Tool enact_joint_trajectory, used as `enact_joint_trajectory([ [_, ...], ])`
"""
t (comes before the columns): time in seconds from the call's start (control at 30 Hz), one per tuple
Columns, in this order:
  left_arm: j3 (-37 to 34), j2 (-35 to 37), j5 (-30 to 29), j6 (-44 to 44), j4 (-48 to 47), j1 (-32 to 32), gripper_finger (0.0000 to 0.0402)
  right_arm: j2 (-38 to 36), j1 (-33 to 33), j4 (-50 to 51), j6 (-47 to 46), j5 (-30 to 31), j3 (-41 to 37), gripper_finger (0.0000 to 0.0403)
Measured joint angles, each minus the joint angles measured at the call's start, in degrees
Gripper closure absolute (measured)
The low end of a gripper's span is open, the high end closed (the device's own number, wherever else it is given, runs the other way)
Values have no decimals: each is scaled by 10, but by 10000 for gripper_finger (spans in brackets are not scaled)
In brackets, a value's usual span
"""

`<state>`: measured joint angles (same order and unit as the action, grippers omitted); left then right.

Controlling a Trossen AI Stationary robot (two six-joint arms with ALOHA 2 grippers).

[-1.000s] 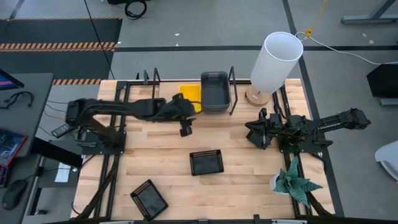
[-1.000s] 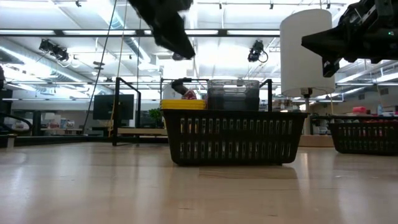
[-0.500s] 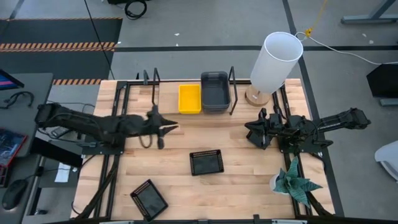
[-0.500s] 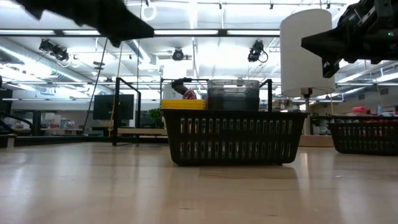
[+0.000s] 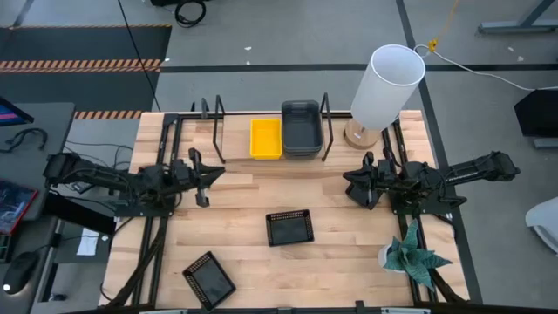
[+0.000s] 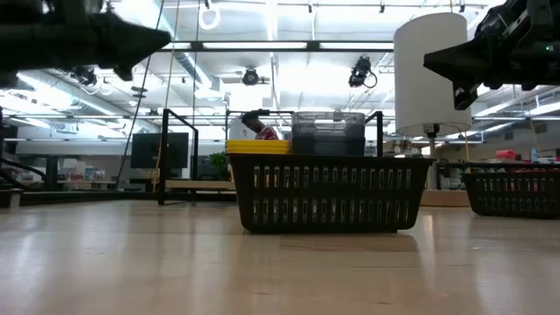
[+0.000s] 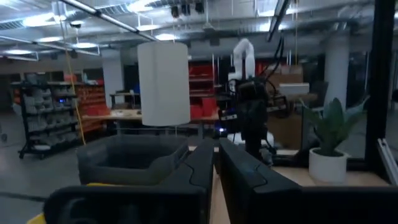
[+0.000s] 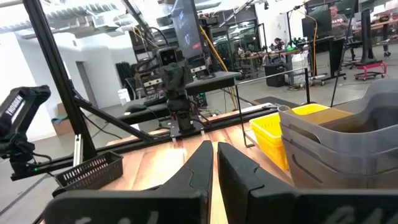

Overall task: Stack baskets on shelf by color
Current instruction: Stack the top black bin on top of the middle black bin

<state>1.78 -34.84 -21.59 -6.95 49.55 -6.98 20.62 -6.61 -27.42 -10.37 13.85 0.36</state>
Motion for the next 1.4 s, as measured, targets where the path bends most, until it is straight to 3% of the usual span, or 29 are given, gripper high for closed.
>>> enact_joint_trajectory([
  [0.2,-12,18,31,7,-15,-9,385,0,0,-11,-3,0,0,375],
  [0.4,-12,53,43,0,-64,-31,393,0,0,-127,-14,-2,0,375],
  [0.53,-12,121,43,-1,-143,-38,393,0,0,-204,-15,-2,0,375],
  [0.77,-12,265,61,4,-292,-38,393,9,0,-181,-74,34,1,375],
  [0.93,-12,346,77,23,-371,-38,393,70,0,-30,-136,38,79,375],
  [1.4,-12,337,82,64,-407,-39,385,382,-26,462,-289,41,365,375],
])
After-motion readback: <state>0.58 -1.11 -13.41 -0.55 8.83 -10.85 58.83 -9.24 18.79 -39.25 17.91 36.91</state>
